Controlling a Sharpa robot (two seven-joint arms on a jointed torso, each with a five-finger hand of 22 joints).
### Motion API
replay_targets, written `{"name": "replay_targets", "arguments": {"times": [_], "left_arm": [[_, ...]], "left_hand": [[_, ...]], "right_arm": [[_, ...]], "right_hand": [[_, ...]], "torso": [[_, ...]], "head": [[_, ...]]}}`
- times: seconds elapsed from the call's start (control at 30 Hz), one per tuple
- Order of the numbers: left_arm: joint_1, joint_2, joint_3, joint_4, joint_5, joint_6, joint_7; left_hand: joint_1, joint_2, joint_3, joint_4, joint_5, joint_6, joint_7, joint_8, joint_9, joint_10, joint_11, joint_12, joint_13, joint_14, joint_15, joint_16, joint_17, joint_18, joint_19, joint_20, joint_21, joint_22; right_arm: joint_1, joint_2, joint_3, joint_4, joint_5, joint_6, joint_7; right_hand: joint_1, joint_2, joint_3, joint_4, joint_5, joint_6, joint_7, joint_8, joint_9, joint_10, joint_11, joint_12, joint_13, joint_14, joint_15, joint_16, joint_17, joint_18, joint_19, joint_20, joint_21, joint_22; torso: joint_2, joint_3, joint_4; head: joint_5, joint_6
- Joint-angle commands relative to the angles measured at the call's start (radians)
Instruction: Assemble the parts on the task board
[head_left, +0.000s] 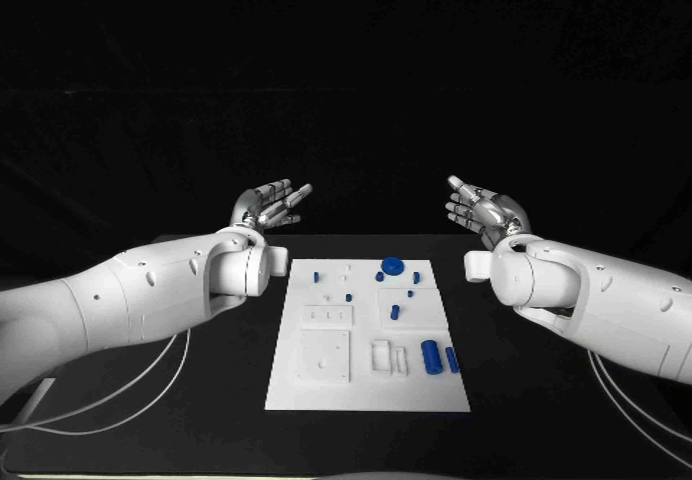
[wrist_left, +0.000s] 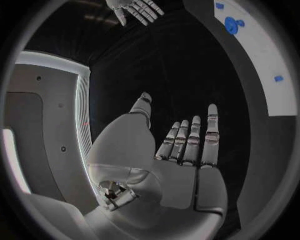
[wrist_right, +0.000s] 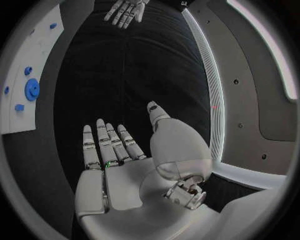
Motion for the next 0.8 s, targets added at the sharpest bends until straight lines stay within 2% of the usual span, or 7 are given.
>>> {"name": "replay_targets", "arguments": {"times": [0.03,0.23,0.4,0.43,0.57,0.67,0.8], "left_arm": [[0.035,0.028,-0.023,-0.072,0.020,0.133,-0.101],[0.082,0.062,-0.059,-0.160,0.026,0.182,-0.143],[0.091,0.069,-0.066,-0.177,0.027,0.191,-0.152],[0.092,0.048,-0.066,-0.151,0.028,0.198,-0.148],[0.094,0.036,-0.066,-0.138,0.028,0.212,-0.140],[0.099,0.023,-0.066,-0.121,0.024,0.215,-0.138],[0.109,-0.003,-0.066,-0.081,-0.011,0.213,-0.126]], "left_hand": [[0.050,-0.001,0.001,0.009,0.011,0.026,0.005,0.005,0.003,0.028,0.007,0.006,0.002,0.029,0.004,0.005,0.003,0.022,0.034,0.009,0.007,0.004],[0.051,0.002,0.001,0.010,0.012,0.032,0.008,0.005,0.003,0.033,0.008,0.006,0.003,0.039,0.003,0.006,0.003,0.022,0.036,0.009,0.008,0.004],[0.054,0.014,-0.006,0.001,0.012,0.055,0.019,0.006,0.004,0.063,0.017,0.007,0.004,0.072,0.004,0.007,0.004,0.026,0.046,0.009,0.009,0.005],[0.056,0.019,-0.008,-0.003,0.012,0.069,0.024,0.007,0.004,0.077,0.020,0.008,0.004,0.088,0.005,0.008,0.005,0.028,0.051,0.009,0.010,0.005],[0.083,0.060,-0.028,-0.048,0.017,0.221,0.053,0.013,0.011,0.265,0.049,0.013,0.012,0.283,0.016,0.019,0.013,0.037,0.100,-0.002,0.027,0.011],[0.125,0.087,-0.033,-0.087,0.030,0.424,0.071,0.023,0.020,0.447,0.062,0.016,0.016,0.416,0.024,0.033,0.020,-0.020,0.181,-0.089,0.074,0.029],[0.174,0.098,-0.019,-0.121,0.114,0.491,0.061,0.025,0.022,0.531,0.041,0.022,0.017,0.537,-0.016,0.042,0.036,-0.086,0.251,-0.175,0.132,0.056]], "right_arm": [[0.014,0.011,0.006,-0.053,-0.036,0.236,-0.140],[0.033,0.023,0.016,-0.124,-0.047,0.338,-0.207],[0.039,0.027,0.018,-0.143,-0.050,0.366,-0.225],[0.038,0.031,0.018,-0.170,-0.259,0.341,-0.202],[0.038,0.041,0.018,-0.187,-0.453,0.324,-0.189],[0.038,0.050,0.018,-0.199,-0.584,0.313,-0.183],[0.039,0.067,0.018,-0.219,-0.767,0.297,-0.177]], "right_hand": [[0.056,0.001,0.010,-0.015,0.012,0.037,0.019,0.009,0.003,0.040,0.002,0.007,0.003,0.042,0.006,0.009,0.003,0.016,0.031,0.005,0.008,0.003],[0.086,0.000,0.004,-0.034,0.009,0.054,0.019,0.009,0.004,0.058,0.004,0.008,0.004,0.071,0.008,0.010,0.005,0.001,0.047,-0.007,0.009,0.004],[0.140,-0.011,0.012,-0.090,0.006,0.117,0.023,0.012,0.007,0.120,0.013,0.010,0.006,0.157,0.023,0.013,0.007,-0.033,0.124,-0.042,0.017,0.009],[0.149,-0.014,0.014,-0.101,0.006,0.134,0.022,0.013,0.007,0.137,0.013,0.010,0.006,0.183,0.025,0.013,0.008,-0.038,0.151,-0.047,0.020,0.011],[0.181,-0.019,0.035,-0.152,0.013,0.259,0.014,0.018,0.013,0.270,0.003,0.016,0.012,0.394,-0.003,0.024,0.017,-0.047,0.308,-0.078,0.045,0.020],[0.187,-0.023,0.059,-0.183,0.031,0.345,0.003,0.022,0.016,0.397,-0.016,0.021,0.017,0.508,-0.041,0.025,0.021,-0.047,0.478,-0.111,0.082,0.028],[0.192,-0.037,0.120,-0.244,0.070,0.503,-0.009,0.029,0.023,0.545,-0.068,0.024,0.020,0.766,-0.139,0.077,0.062,-0.022,0.712,-0.201,0.174,0.049]], "torso": [[-0.001,0.0000,-0.0017],[-0.001,0.0000,-0.0017],[-0.001,0.0000,-0.0017],[-0.002,-0.0011,-0.0012],[-0.001,-0.0014,-0.0007],[0.005,-0.0030,-0.0013],[0.016,-0.0055,0.0027]], "head": [[0.001,-0.003],[0.001,-0.003],[0.001,-0.003],[0.004,0.046],[0.004,0.063],[0.007,0.078],[0.015,0.079]]}}
